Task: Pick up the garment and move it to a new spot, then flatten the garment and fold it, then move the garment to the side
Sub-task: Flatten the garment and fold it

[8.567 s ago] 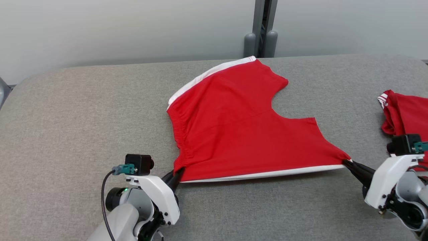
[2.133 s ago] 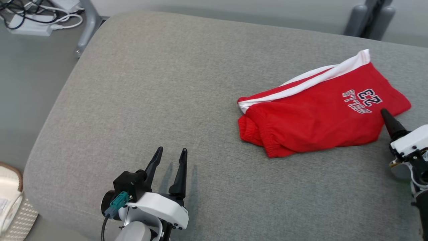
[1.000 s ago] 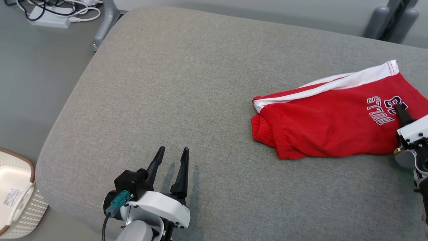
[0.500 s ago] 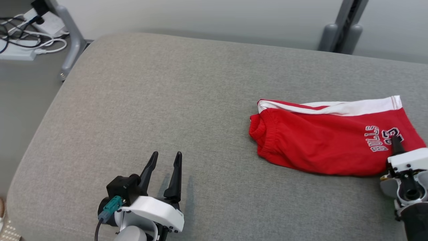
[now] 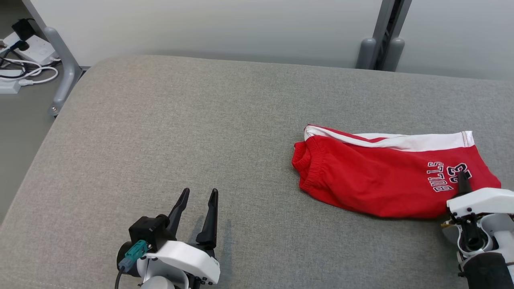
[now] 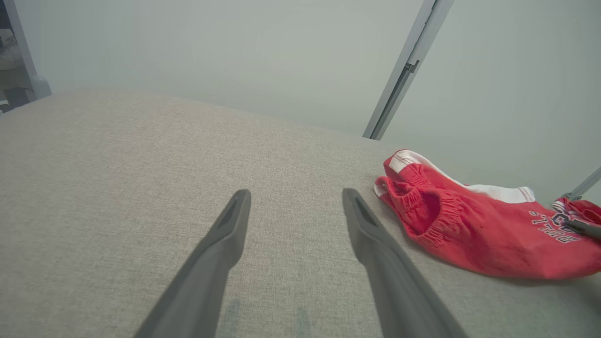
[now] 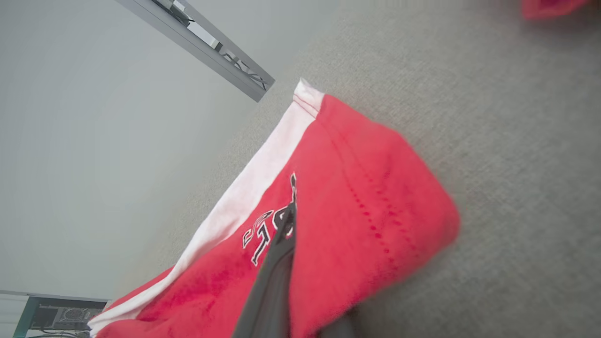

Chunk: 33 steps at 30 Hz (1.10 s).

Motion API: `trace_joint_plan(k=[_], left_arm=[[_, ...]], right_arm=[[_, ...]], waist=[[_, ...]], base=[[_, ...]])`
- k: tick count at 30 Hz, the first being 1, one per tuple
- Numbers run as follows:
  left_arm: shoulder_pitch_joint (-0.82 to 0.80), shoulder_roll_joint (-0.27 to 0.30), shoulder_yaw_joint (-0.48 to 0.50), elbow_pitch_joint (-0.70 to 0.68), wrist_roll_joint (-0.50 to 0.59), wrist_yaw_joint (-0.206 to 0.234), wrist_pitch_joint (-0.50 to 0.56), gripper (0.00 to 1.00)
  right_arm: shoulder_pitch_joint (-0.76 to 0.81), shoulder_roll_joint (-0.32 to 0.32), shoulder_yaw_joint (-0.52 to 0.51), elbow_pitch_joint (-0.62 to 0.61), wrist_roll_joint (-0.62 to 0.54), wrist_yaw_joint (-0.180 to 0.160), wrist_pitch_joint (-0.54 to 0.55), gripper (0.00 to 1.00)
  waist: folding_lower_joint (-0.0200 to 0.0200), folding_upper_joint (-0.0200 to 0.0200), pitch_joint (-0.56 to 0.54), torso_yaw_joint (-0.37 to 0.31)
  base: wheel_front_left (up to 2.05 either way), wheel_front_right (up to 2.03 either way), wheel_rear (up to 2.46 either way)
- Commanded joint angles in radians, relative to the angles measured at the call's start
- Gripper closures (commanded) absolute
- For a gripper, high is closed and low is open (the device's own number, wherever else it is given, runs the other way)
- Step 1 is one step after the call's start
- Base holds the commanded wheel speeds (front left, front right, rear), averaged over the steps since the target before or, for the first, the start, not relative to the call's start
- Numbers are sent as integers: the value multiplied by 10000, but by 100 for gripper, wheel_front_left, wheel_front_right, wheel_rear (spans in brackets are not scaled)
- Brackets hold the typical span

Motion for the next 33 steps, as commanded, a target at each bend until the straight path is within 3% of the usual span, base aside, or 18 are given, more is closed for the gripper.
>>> trace_joint_plan(k=[1,8,18,27,33], left_arm=[[-50,53,42,18,84,-79,-40,0],[42,53,103,91,161,-126,-40,0],[183,50,40,189,171,-176,-40,0],[277,47,62,247,208,-202,-40,0],[292,48,-35,265,145,-165,-40,0]], right_arm=[[-98,-10,-25,-77,-177,-6,-199,100],[-147,300,884,-1494,-503,-4,-727,100],[894,513,2853,-3876,348,-4,-296,100],[1411,524,4355,-4699,674,-4,-151,100],[1451,485,4994,-4241,526,-4,-200,100]], waist=[[0,-1,-23,38],[0,-1,-120,281],[0,-1,-335,736],[0,-1,-399,1005],[0,-1,-402,1105]], base=[[0,0,0],[0,0,0],[0,0,0],[0,0,0],[0,0,0]])
